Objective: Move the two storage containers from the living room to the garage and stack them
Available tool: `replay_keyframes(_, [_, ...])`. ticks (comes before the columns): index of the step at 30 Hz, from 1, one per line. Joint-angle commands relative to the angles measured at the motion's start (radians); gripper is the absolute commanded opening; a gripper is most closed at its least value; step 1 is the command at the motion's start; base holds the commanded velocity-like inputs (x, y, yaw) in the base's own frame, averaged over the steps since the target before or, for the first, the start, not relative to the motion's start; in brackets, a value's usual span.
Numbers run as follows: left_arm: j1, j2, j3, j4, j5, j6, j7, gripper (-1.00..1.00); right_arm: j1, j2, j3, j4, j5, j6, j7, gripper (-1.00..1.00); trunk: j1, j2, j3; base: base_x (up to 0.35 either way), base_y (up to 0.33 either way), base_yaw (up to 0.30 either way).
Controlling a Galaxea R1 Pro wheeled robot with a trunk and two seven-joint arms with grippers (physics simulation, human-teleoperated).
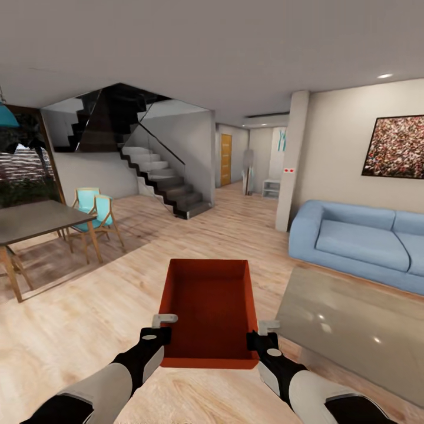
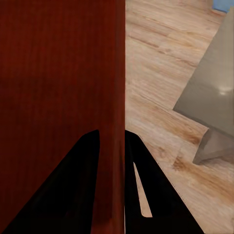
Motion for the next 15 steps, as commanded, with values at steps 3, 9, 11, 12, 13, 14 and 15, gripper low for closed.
replay_keyframes(3, [-0.002,0.002,0.057,-0.005,-0.016,-0.072,0.026,-1.00,0.000,0.000,-0.026,0.015,-0.009,-0.005,-0.007,-1.00,0.000,-0.001,-0.001,0.000,0.000,0.300])
replay_keyframes(9, [-0.002,0.003,0.056,-0.005,-0.016,-0.072,0.026,-1.00,0.000,0.000,-0.026,0.015,-0.009,-0.005,-0.007,-1.00,0.000,-0.001,-0.001,0.000,0.000,0.300])
replay_keyframes(11, [-0.002,0.002,0.057,-0.006,-0.015,-0.072,0.026,-1.00,0.000,0.000,-0.026,0.015,-0.008,-0.005,-0.007,-1.00,0.000,-0.001,-0.001,0.000,0.000,0.300])
replay_keyframes(12, [-0.002,0.002,0.057,-0.005,-0.016,-0.072,0.026,-1.00,0.000,0.000,-0.026,0.015,-0.008,-0.005,-0.007,-1.00,0.000,-0.001,-0.001,0.000,0.000,0.300])
replay_keyframes(13, [-0.002,0.002,0.056,-0.006,-0.016,-0.072,0.026,-1.00,0.000,0.000,-0.026,0.015,-0.008,-0.005,-0.007,-1.00,0.000,-0.001,-0.001,0.000,0.000,0.300])
replay_keyframes(14, [-0.002,0.003,0.057,-0.005,-0.015,-0.072,0.026,-1.00,0.000,0.000,-0.026,0.015,-0.008,-0.005,-0.007,-1.00,0.000,-0.001,-0.001,0.000,0.000,0.300])
replay_keyframes(15, [-0.002,0.003,0.057,-0.005,-0.016,-0.072,0.026,-1.00,0.000,0.000,-0.026,0.015,-0.008,-0.004,-0.007,-1.00,0.000,-0.001,-0.001,0.000,0.000,0.300])
